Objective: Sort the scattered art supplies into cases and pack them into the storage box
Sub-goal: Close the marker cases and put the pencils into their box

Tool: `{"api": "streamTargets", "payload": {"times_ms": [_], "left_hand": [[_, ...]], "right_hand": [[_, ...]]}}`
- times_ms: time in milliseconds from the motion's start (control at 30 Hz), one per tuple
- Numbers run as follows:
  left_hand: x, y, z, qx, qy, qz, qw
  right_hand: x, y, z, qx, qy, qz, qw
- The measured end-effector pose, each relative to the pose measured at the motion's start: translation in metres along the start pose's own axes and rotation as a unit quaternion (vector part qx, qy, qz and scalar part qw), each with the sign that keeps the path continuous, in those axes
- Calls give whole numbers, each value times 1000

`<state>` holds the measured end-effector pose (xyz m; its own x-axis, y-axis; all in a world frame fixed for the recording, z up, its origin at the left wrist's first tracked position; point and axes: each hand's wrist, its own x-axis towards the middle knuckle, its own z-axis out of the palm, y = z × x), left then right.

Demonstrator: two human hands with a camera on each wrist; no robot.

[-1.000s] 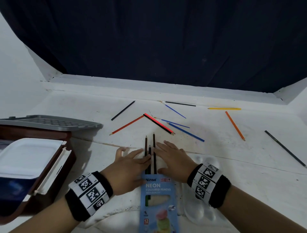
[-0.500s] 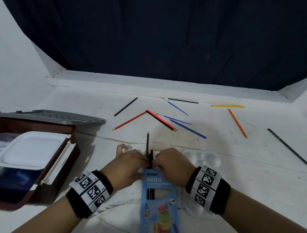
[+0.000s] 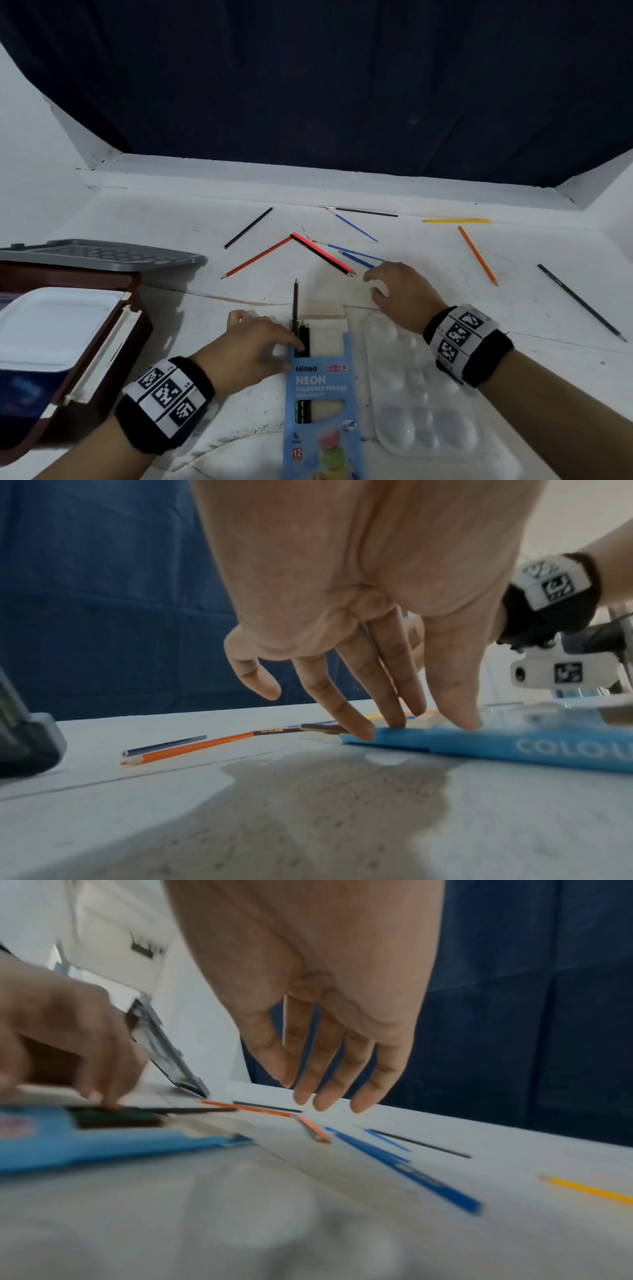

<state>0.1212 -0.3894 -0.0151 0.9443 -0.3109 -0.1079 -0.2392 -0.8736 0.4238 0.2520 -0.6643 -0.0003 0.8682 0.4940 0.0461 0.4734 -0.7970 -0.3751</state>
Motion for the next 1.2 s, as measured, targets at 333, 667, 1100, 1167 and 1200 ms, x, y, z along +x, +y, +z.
{"api": "streamTargets", "payload": {"times_ms": [333, 667, 1100, 1167, 1200], "left_hand": [[50, -27, -40, -130, 230, -130, 956], [85, -32, -53, 132, -83, -268, 951], [11, -32, -27, 31, 123, -224, 966], [0, -33, -24, -42, 163, -220, 961], [-6, -30, -25, -75, 186, -216, 956]], "right_hand": [[11, 30, -1, -208, -171, 32, 963], [-11, 18, 1, -217, -114, 69, 967], [-6, 1, -9, -206, -95, 81, 970], [-6, -1, -8, -200, -89, 81, 972], [-6, -1, -7, -191, -85, 80, 975]]}}
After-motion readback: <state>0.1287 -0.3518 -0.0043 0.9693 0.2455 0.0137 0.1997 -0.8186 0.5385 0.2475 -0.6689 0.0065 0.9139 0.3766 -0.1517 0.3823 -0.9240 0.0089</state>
